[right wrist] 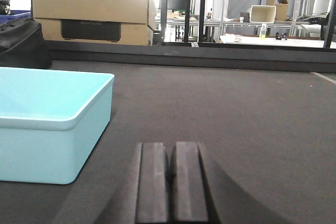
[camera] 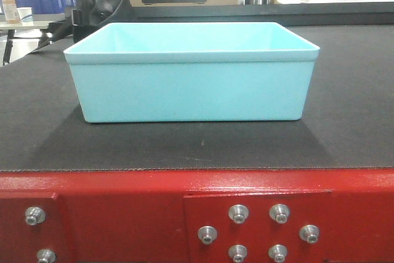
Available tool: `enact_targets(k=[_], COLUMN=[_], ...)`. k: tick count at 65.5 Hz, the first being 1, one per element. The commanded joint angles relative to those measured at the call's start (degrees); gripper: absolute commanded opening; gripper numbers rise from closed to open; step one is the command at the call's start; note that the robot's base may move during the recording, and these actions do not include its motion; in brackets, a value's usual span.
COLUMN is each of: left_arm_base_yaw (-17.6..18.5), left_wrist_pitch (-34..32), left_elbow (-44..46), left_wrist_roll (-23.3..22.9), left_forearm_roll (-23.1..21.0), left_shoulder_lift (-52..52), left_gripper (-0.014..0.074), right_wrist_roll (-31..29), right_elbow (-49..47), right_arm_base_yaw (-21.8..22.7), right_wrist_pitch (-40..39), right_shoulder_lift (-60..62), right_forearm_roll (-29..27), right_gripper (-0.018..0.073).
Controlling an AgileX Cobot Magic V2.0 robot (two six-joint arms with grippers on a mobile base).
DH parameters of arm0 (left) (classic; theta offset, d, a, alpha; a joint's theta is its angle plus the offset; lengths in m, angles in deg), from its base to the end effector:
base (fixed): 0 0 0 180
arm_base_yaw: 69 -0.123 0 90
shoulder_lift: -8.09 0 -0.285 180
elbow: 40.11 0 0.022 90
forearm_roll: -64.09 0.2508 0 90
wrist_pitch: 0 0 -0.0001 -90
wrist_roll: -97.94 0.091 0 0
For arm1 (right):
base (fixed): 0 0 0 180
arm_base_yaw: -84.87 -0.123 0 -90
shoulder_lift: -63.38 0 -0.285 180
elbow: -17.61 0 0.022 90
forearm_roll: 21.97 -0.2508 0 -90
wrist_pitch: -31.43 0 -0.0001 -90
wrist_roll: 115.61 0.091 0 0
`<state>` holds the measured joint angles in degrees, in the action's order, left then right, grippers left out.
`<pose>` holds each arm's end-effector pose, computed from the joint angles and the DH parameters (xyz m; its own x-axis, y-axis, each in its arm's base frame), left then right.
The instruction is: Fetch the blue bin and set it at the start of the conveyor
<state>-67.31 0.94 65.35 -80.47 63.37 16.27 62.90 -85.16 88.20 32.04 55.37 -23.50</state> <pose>0.0543 -0.0016 0.2271 0.1108 0.0119 -0.9938 0.0280 0.9995 0.0151 0.0566 -0.0033 0.2119 0.0723 -0.0035 -0.9974 0.0578 0.9983 0.0007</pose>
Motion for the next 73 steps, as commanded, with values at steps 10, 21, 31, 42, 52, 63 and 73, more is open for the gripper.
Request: enact_targets(k=[10, 21, 31, 42, 52, 63, 73], left_arm_base_yaw=[-0.39, -0.39, -0.39, -0.39, -0.39, -0.39, -0.39], left_wrist_pitch=[-4.13, -3.32, -3.46, -3.34, -3.34, -3.34, -3.34], left_elbow=[-2.68, -2.68, -2.68, -2.68, -2.68, -2.68, -2.68], left_wrist_roll=[-1.21, -2.03, -2.03, -2.03, -2.03, -2.03, -2.03], left_forearm_roll=[-1.59, -1.49, -1.49, -1.49, -1.49, -1.49, -1.49], left_shoulder_lift=[-0.39, -0.39, -0.39, -0.39, -0.39, -0.39, -0.39], left_gripper=[-0.0111, -0.0111, -0.0111, -0.0111, -0.0111, -0.0111, -0.0111], right_wrist_roll=[-0.03, -0.03, -0.03, -0.03, -0.03, -0.03, -0.03], right_elbow=[-0.01, -0.01, -0.01, -0.01, -0.01, -0.01, -0.01], right_arm_base_yaw=[0.3, 0.3, 0.3, 0.3, 0.3, 0.3, 0.3], right_wrist_pitch=[-1.15, -1.15, -1.15, -1.15, -1.15, -1.15, -1.15], right_shoulder_lift=[0.22, 0.22, 0.22, 0.22, 0.22, 0.22, 0.22], right_forearm_roll=[-0.27, -0.27, -0.27, -0.27, -0.27, -0.27, -0.27], right_gripper=[-0.0167, -0.0167, -0.0167, -0.0167, -0.0167, -0.0167, -0.0167])
